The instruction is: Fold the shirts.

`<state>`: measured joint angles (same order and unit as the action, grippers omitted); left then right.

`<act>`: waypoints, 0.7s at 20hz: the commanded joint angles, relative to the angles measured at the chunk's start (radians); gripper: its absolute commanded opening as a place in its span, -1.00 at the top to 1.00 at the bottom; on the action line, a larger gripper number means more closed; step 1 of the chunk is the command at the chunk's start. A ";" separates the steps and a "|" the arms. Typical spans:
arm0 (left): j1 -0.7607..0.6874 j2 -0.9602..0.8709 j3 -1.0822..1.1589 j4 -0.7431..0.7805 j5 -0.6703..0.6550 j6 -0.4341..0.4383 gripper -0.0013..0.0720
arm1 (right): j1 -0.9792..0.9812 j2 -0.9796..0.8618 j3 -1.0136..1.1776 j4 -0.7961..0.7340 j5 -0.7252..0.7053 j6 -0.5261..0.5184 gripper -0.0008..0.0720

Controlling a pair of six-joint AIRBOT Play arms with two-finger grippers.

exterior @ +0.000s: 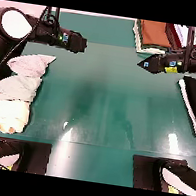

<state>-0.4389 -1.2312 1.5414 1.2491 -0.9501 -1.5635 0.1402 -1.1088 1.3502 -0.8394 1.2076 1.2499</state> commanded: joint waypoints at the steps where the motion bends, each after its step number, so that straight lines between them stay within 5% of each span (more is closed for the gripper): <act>1: 0.000 -0.001 0.000 0.000 0.000 0.000 0.91 | 0.002 0.000 0.000 0.001 -0.001 0.000 0.93; 14: 0.000 -0.001 0.000 0.008 0.044 0.020 0.91 | 0.002 0.000 0.000 0.000 0.008 0.000 0.93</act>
<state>-0.4389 -1.2312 1.5414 1.2472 -0.9405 -1.5635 0.1410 -1.1088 1.3502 -0.8387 1.2079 1.2491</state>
